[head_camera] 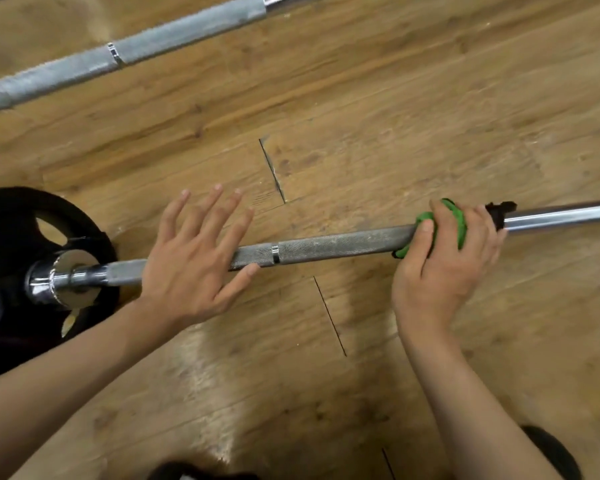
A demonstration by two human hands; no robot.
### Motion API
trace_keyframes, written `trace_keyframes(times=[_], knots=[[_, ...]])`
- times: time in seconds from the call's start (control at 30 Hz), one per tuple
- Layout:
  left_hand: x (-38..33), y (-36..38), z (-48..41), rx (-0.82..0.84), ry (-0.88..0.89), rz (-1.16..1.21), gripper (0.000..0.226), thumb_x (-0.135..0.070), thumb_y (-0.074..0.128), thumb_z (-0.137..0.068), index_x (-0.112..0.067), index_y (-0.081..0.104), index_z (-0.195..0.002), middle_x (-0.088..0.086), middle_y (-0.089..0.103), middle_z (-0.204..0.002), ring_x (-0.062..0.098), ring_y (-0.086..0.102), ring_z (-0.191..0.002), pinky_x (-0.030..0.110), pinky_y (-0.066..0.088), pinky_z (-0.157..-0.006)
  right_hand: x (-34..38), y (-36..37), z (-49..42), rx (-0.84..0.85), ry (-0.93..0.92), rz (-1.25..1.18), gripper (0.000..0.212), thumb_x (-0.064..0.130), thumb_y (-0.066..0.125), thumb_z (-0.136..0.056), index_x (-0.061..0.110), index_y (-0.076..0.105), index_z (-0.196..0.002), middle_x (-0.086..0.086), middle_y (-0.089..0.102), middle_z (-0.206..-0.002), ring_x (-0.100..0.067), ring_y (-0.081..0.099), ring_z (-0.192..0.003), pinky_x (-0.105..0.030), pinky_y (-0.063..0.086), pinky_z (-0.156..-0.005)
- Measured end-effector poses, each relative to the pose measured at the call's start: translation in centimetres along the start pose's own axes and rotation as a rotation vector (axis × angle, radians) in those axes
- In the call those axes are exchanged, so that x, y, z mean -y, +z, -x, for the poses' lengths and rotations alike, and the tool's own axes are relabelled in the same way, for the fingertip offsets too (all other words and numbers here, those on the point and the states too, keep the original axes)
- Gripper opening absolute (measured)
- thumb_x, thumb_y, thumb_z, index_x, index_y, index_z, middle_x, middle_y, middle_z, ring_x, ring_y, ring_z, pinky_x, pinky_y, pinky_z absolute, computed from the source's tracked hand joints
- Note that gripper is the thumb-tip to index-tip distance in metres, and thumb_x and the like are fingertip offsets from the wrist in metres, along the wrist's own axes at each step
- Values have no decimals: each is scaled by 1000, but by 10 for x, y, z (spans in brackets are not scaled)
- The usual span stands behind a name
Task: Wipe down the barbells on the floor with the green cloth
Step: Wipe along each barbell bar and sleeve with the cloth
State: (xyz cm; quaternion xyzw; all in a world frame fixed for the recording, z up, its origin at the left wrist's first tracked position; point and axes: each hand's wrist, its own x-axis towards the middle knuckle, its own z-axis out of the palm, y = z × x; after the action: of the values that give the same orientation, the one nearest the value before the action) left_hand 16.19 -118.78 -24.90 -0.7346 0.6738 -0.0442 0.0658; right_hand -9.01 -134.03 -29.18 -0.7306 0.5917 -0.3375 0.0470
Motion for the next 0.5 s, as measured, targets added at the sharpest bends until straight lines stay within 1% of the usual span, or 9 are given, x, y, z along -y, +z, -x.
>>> trace_keyframes(times=[0.07, 0.1, 0.17, 0.23, 0.27, 0.3, 0.33, 0.43, 0.5], knots=[[0, 0, 0, -1, -19, -10, 79, -61, 17, -106, -4, 50, -151, 19, 42, -162, 40, 35, -152, 60, 16, -125, 33, 7, 13, -19, 62, -51, 29, 15, 50, -104, 6, 72, -121, -19, 65, -123, -40, 54, -126, -60, 28, -119], [-1, 0, 1, -4, -25, -14, 79, -60, 17, -106, -4, 49, -152, 19, 41, -163, 39, 34, -152, 60, 16, -125, 54, 9, 24, 9, 31, -76, 29, 16, 51, -104, 8, 73, -120, -16, 66, -121, -38, 56, -123, -56, 27, -121], [-1, 1, 2, -17, -34, -7, 77, -58, 17, -107, -5, 48, -153, 19, 39, -163, 38, 33, -153, 59, 17, -126, 85, 8, 45, 128, -148, -121, 31, 22, 49, -105, 15, 72, -125, -10, 67, -119, -33, 58, -118, -50, 28, -121], [0, 0, 3, -37, -57, 16, 76, -57, 17, -107, -5, 46, -154, 20, 37, -164, 38, 31, -155, 58, 15, -127, 86, 3, 49, 229, -341, -131, 33, 26, 48, -106, 19, 70, -129, -6, 67, -118, -28, 58, -114, -47, 33, -115], [1, 1, 4, -49, -75, 31, 75, -56, 17, -108, -5, 45, -154, 21, 36, -165, 38, 30, -155, 58, 15, -128, 74, 0, 41, 230, -403, -109, 32, 26, 49, -105, 18, 71, -127, -7, 67, -116, -29, 58, -111, -47, 36, -112], [2, 1, 5, -64, -106, 46, 75, -56, 18, -108, -5, 45, -154, 21, 36, -165, 39, 29, -155, 58, 14, -128, 57, 0, 32, 201, -411, -76, 31, 24, 51, -103, 17, 72, -124, -8, 68, -114, -30, 59, -110, -47, 36, -111], [2, 1, 5, -81, -150, 59, 74, -56, 20, -108, -5, 45, -154, 22, 35, -165, 40, 29, -155, 58, 14, -128, 37, 0, 21, 152, -357, -31, 30, 23, 52, -101, 15, 73, -121, -10, 68, -114, -33, 59, -110, -48, 36, -112], [-3, 2, 3, -98, -275, 62, 74, -59, 25, -105, -6, 49, -150, 23, 38, -163, 42, 29, -154, 61, 13, -127, -7, -2, -15, 3, -85, 63, 26, 18, 55, -97, 11, 74, -114, -14, 69, -108, -39, 61, -109, -57, 34, -116], [-7, 3, 0, -99, -280, 35, 72, -59, 27, -105, -9, 53, -148, 20, 41, -161, 41, 31, -152, 62, 13, -126, 10, 1, -12, -38, 28, 67, 22, 16, 58, -95, 9, 75, -107, -15, 68, -103, -38, 61, -107, -59, 35, -115]])
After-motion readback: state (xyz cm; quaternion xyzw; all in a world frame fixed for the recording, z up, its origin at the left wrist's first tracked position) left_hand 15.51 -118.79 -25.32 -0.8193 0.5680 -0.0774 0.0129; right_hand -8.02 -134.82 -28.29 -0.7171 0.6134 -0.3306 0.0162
